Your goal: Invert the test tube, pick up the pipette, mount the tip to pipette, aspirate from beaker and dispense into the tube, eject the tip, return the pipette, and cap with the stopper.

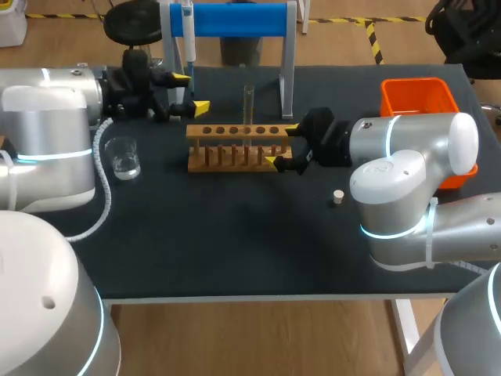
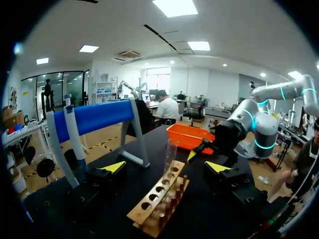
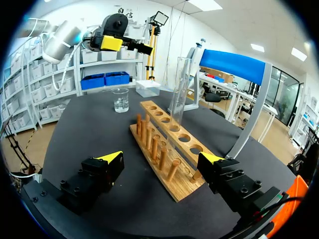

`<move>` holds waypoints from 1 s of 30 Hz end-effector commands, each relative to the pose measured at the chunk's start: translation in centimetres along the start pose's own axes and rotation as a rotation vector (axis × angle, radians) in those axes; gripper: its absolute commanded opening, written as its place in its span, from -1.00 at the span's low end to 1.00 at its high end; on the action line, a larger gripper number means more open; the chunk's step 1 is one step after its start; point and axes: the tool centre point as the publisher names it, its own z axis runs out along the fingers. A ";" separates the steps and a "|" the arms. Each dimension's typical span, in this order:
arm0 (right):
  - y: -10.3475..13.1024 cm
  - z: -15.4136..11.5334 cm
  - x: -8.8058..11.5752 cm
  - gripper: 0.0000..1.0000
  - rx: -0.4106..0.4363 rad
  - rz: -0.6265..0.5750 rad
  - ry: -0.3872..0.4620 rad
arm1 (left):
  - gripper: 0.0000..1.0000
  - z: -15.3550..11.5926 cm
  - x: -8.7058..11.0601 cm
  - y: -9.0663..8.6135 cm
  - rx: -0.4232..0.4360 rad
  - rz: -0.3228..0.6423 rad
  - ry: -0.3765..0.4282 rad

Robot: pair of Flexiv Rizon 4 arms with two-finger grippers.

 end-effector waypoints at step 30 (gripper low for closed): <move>0.1 -0.1 0.0 1.00 0.003 0.000 0.002 | 1.00 -16.5 -18.9 8.6 -0.176 -0.270 -0.883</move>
